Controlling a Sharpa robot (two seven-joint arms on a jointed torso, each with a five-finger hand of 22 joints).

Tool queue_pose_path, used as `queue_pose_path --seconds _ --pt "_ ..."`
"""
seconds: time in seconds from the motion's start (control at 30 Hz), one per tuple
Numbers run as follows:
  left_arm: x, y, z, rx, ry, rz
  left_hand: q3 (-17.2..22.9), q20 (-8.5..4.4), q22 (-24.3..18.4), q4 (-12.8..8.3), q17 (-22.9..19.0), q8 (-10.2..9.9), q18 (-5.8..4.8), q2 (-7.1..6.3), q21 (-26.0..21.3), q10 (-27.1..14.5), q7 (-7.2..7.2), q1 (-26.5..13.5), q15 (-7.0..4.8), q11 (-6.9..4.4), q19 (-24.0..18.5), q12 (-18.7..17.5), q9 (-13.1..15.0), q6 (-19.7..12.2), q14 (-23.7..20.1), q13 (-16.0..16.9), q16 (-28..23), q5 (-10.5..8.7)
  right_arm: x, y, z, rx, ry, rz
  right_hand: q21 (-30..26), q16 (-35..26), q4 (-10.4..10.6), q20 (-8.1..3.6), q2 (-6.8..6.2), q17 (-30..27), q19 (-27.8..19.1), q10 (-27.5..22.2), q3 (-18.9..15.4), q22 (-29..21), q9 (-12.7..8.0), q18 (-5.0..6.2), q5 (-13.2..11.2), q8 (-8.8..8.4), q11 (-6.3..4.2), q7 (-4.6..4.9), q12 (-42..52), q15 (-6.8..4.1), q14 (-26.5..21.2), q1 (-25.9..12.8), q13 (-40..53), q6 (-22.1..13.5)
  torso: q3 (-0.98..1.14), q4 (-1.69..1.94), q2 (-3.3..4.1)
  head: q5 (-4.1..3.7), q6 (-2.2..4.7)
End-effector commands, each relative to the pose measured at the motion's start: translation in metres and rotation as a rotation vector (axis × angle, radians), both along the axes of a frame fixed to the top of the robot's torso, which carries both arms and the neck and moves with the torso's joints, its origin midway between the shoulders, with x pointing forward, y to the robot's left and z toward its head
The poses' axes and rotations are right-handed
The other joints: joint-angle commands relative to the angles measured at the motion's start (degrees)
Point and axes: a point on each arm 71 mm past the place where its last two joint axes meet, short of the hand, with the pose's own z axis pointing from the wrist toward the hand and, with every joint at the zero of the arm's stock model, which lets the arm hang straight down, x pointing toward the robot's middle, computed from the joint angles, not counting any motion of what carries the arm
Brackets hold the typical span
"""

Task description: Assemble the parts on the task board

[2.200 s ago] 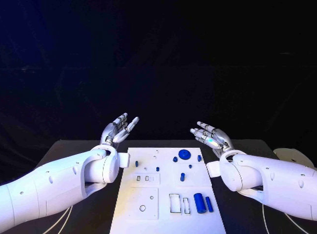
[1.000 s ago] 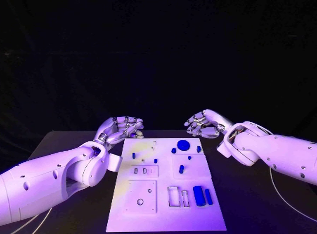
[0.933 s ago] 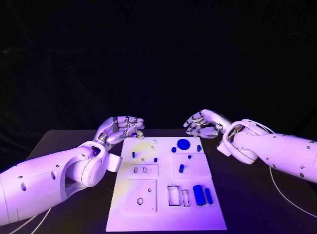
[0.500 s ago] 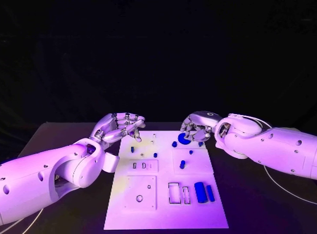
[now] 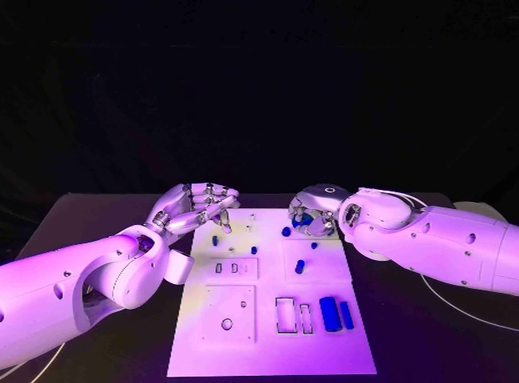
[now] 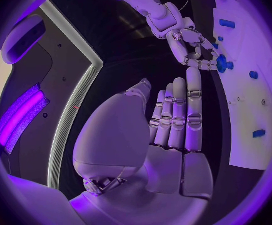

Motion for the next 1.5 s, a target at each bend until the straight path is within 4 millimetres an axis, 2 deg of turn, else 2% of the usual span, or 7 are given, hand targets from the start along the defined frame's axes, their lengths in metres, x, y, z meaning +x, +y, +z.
queue_pose_path --seconds 0.03,0.4,0.97,1.23,1.4,1.43,1.5 --pt "-0.001 -0.003 0.002 -0.005 -0.006 -0.026 0.2 0.15 0.1 0.3 0.1 0.1 0.06 -0.21 0.3 -0.5 -0.02 -0.6 0.01 -0.07 -0.4 -0.2 0.1 -0.4 -0.4 -0.1 0.4 0.24 0.000 0.002 -0.003 -0.062 0.000 0.000 0.3 0.3 0.4 0.29 -0.45 0.1 -0.1 -0.5 0.0 0.2 0.1 -0.51 -0.1 -0.20 0.17 -0.14 0.2 0.54 2.5 0.0 0.1 -0.4 -0.05 0.13 0.58 -0.12 -0.17" --pt "-0.001 -0.003 0.003 -0.012 0.000 -0.016 0.1 0.44 0.6 0.3 0.2 0.0 0.07 -0.24 1.0 -1.4 0.32 -1.1 0.31 0.25 -1.3 -0.6 0.3 -1.0 -0.9 -0.2 0.3 0.24 0.000 0.011 -0.006 -0.074 -0.001 0.019 0.8 0.7 0.7 0.39 -0.19 0.3 -0.2 -0.5 0.2 0.7 0.5 -0.55 0.2 -0.04 0.23 0.02 0.8 0.60 2.5 0.2 0.4 -0.3 -0.09 0.47 1.20 -0.16 -0.17" --pt "0.000 -0.003 0.002 -0.011 0.012 -0.017 0.3 0.59 0.9 0.2 0.2 -0.1 0.10 -0.18 1.4 -1.8 0.64 -1.0 0.45 0.47 -1.6 -0.7 0.4 -1.3 -1.0 -0.3 0.3 0.24 0.002 0.019 -0.011 -0.079 -0.001 0.031 1.3 1.1 1.3 0.47 0.48 0.3 -0.4 -0.1 0.6 1.4 1.1 -0.56 0.1 0.51 0.13 -0.02 1.8 0.57 2.3 0.4 0.8 0.5 -0.03 0.56 1.61 -0.01 -0.26" --pt "0.001 -0.002 0.001 -0.009 0.020 -0.011 0.4 0.64 1.0 0.1 0.2 -0.1 0.11 -0.06 1.6 -1.9 0.76 -1.0 0.50 0.55 -1.7 -0.8 0.5 -1.4 -1.0 -0.3 0.4 0.23 0.001 0.020 -0.013 -0.080 0.002 0.032 2.0 1.6 1.7 0.34 0.94 0.7 -0.4 0.9 1.0 2.4 1.6 -0.65 0.0 0.90 -0.24 -0.30 2.9 0.31 2.3 0.7 1.3 1.0 -0.01 0.42 1.71 0.24 -0.43" --pt "0.001 -0.001 0.001 -0.007 0.023 -0.007 0.5 0.70 1.1 0.1 0.3 -0.1 0.12 0.07 1.7 -2.0 0.86 -0.9 0.56 0.62 -1.8 -0.8 0.5 -1.5 -1.1 -0.3 0.4 0.23 0.001 0.019 -0.012 -0.065 -0.016 0.028 2.7 2.0 2.1 -0.02 2.15 0.9 -0.4 2.2 1.5 3.3 2.7 -0.72 0.1 2.18 -0.93 -1.07 4.3 -0.20 2.4 1.4 2.1 2.7 0.04 0.26 1.80 0.43 -0.64" --pt "0.001 -0.001 0.001 -0.006 0.024 -0.006 0.6 0.71 1.1 0.1 0.3 -0.1 0.12 0.09 1.8 -2.0 0.88 -0.9 0.57 0.64 -1.9 -0.8 0.5 -1.5 -1.1 -0.3 0.4 0.23 0.001 0.019 -0.011 -0.056 -0.028 0.027 3.0 2.2 1.9 -0.35 3.13 1.0 -0.4 2.8 2.2 3.8 3.6 -0.77 -2.5 3.13 -1.40 -1.63 5.1 -0.64 2.4 2.4 2.5 3.7 0.03 0.26 1.80 0.45 -0.62" --pt "0.001 -0.001 0.001 -0.006 0.025 -0.006 0.6 0.71 1.1 0.1 0.3 -0.1 0.12 0.09 1.8 -2.0 0.88 -0.9 0.57 0.64 -1.9 -0.8 0.5 -1.5 -1.1 -0.3 0.4 0.23 0.001 0.019 -0.009 -0.042 -0.044 0.025 3.2 2.4 1.7 -0.64 3.88 1.0 -0.4 3.5 2.8 4.0 4.5 -0.78 -2.6 4.10 -1.84 -2.05 5.9 -0.95 2.4 3.1 2.9 4.6 0.06 0.25 1.80 0.42 -0.56"
